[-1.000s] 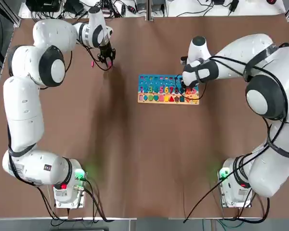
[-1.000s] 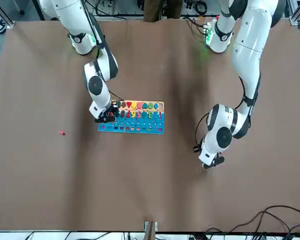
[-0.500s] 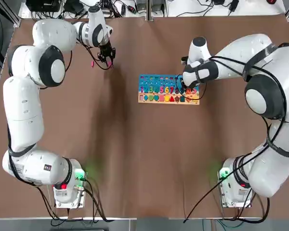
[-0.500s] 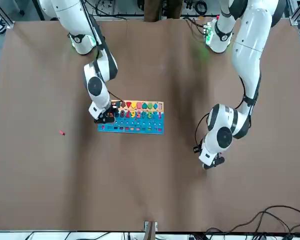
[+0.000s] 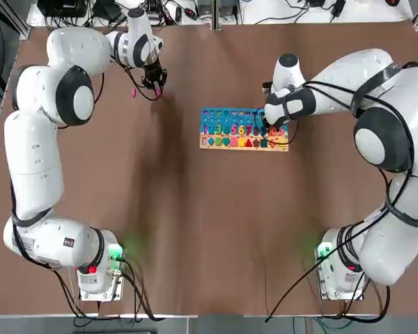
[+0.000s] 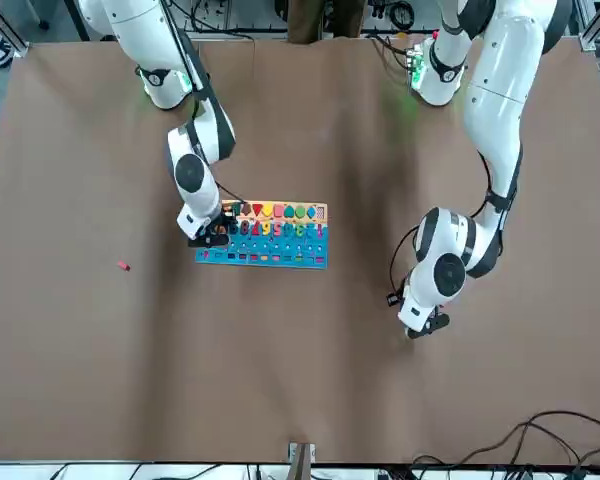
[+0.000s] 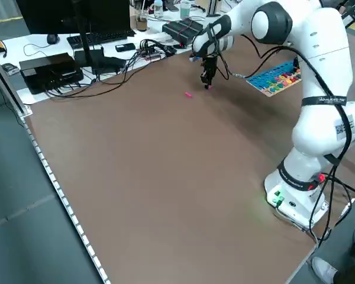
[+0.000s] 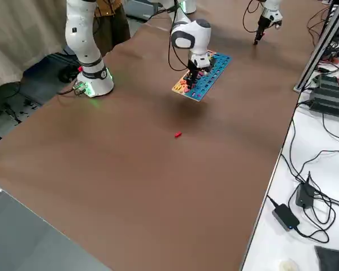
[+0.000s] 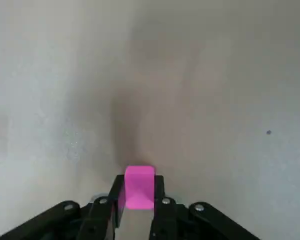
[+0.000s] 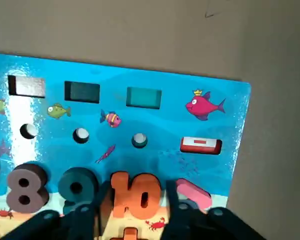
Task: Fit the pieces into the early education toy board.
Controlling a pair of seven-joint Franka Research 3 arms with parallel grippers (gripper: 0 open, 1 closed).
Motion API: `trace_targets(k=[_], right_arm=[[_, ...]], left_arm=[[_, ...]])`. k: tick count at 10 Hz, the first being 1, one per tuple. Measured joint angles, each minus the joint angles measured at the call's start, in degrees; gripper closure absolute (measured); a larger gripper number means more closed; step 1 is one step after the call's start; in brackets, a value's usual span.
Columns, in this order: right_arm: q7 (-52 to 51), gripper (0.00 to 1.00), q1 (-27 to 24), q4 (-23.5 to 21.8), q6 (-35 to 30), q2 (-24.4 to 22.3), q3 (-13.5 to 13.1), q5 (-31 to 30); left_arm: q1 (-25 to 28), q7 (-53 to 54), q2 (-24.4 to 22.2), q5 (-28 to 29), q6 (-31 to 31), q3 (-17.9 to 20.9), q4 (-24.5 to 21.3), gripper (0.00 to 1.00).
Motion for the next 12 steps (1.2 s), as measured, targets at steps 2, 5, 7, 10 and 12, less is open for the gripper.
trace_targets(k=[2,5,7,10,12], right_arm=[[0.00,0.47,-0.02,0.01,0.00,0.03,-0.01,0.00],[0.00,0.47,-0.04,0.29,-0.97,0.02,-0.01,0.00],[0.00,0.47,-0.04,2.02,-5.42,-0.24,-0.01,0.00],[0.05,0.45,-0.07,3.73,-8.91,-1.52,-0.09,0.00],[0.44,0.36,-0.34,4.40,-10.29,-2.40,-0.61,0.00]], left_arm=[[-0.12,0.11,-1.40,0.00,-1.05,-0.44,0.13,0.74],[-4.53,-0.15,-5.18,0.00,-4.01,-1.31,-0.81,0.74],[-10.67,-4.06,-6.55,0.00,-4.11,-1.39,-3.06,0.74],[-19.18,-9.95,-6.85,0.00,-3.95,-1.51,-5.40,0.74],[-21.77,-11.85,-7.05,0.00,-1.64,-3.13,-7.88,0.74]])
